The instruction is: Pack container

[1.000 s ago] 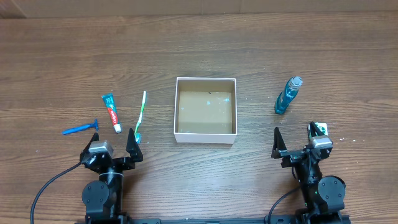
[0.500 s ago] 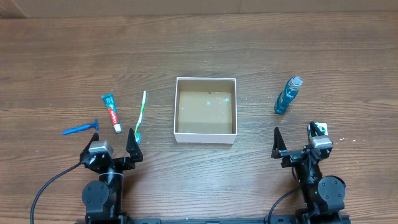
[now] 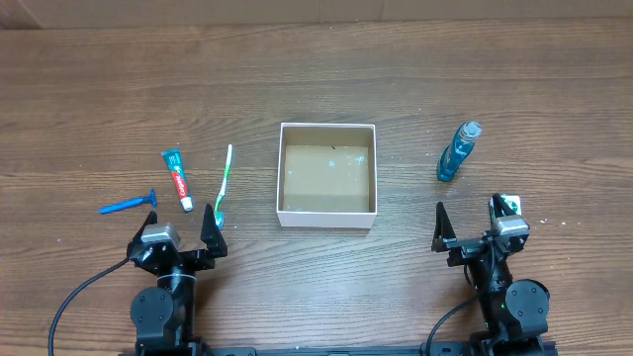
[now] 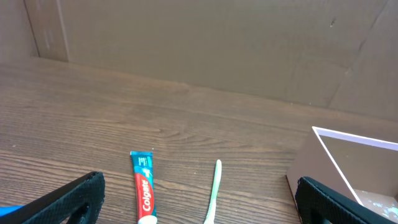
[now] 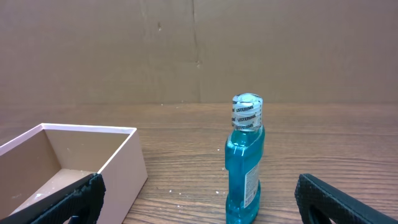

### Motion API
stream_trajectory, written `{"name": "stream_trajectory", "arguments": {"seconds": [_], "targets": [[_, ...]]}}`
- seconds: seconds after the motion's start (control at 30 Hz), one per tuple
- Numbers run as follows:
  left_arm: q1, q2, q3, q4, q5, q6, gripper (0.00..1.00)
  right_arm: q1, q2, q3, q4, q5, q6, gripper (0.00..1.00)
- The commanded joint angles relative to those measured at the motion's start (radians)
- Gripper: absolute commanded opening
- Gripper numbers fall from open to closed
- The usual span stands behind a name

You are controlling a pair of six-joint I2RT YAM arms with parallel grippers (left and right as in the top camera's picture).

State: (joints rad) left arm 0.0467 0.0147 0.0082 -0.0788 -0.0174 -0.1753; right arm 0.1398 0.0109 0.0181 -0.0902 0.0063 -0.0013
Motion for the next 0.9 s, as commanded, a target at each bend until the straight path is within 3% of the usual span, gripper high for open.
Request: {"name": "stream_trajectory", "arguments": {"seconds": [0.0,0.87], "targets": [[0.005,-0.010,-0.003,0.001,0.018,0.022,1.00,0.006,-0.008,-0.010,0.006,-0.002,-0.006,1.00],[0.005,-0.010,-0.003,0.001,0.018,0.022,1.00,0.006,-0.008,-0.010,0.015,-0.009,0.001,1.00]]}}
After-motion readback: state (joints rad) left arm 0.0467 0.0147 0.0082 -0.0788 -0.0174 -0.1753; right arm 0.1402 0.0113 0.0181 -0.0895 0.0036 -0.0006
